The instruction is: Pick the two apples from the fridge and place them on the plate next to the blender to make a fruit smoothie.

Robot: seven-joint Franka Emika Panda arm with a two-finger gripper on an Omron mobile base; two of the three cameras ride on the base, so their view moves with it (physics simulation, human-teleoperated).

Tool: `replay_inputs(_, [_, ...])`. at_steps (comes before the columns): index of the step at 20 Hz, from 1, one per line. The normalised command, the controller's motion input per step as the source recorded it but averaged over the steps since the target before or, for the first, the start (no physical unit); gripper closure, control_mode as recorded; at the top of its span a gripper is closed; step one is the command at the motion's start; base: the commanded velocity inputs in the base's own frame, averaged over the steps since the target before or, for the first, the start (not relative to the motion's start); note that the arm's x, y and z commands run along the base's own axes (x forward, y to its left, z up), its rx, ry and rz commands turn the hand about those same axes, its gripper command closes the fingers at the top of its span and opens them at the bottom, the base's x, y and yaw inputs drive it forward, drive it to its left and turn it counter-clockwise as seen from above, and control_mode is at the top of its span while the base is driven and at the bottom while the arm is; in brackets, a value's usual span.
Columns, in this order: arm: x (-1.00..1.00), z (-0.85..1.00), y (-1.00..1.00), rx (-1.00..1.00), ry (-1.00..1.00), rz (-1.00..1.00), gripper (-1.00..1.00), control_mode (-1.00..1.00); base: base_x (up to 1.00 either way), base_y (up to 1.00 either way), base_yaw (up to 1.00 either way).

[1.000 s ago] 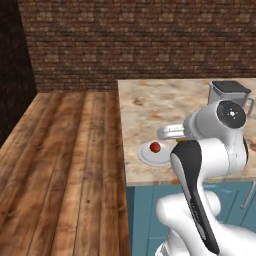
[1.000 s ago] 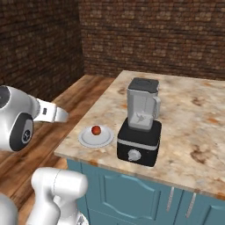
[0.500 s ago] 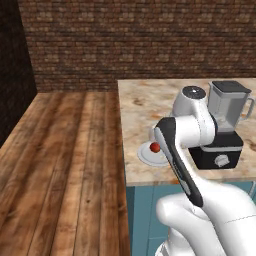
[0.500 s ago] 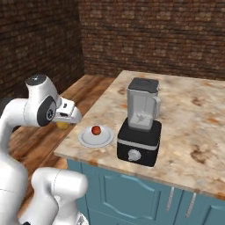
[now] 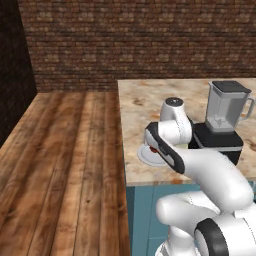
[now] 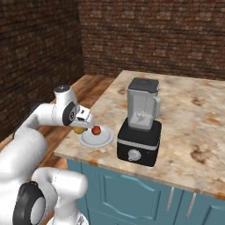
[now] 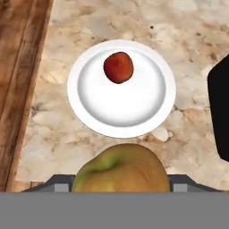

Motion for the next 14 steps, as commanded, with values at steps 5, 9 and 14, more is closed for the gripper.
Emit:
replay_inputs(5, [0.41,-0.61,-0.05,0.00,0.20,-0.01,1.00,-1.00,0.00,0.00,0.00])
replay_inputs(9, [0.26,-0.41,-0.18,0.00,0.26,0.00,1.00,-1.00,0.00,0.00,0.00])
replay_inputs(14, [0.17,-0.42,-0.03,0.00,0.09,0.00,1.00,-1.00,0.00,0.00,0.00])
